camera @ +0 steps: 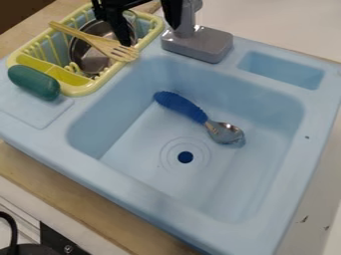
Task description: The robot arm moves the green object in the pan
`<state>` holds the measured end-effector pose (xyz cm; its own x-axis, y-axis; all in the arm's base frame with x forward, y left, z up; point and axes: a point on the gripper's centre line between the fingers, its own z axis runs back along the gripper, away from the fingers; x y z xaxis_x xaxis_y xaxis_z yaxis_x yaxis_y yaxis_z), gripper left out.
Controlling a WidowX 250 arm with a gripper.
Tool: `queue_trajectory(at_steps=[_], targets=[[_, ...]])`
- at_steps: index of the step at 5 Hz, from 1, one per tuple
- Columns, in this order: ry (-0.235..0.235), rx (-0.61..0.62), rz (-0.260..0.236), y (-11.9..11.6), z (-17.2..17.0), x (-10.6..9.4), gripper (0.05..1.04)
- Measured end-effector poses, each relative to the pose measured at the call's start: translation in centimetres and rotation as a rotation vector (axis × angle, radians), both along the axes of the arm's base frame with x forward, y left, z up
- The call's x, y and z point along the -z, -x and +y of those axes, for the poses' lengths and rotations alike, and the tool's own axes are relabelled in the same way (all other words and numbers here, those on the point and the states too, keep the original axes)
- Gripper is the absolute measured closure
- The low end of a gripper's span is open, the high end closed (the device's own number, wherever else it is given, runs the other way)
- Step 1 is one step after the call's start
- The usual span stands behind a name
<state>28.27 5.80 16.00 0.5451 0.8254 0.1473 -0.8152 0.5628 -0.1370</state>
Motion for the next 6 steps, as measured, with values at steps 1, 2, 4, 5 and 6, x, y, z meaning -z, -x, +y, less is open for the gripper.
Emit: queue_trajectory(at_steps=[1,2,4,5,6], targets=[[0.004,-0.004,0.024,0.3,0.0,0.6,0.085],[-0.034,-0.046,0.064,2.4,0.3,0.4,0.085],[-0.026,-0.105,0.083,5.7,3.1,-1.4,0.084],[-0.032,-0.233,0.105,7.6,6.3,-1.5,0.084],[-0.025,-0.303,0.072,8.7,7.9,-1.3,0.085]])
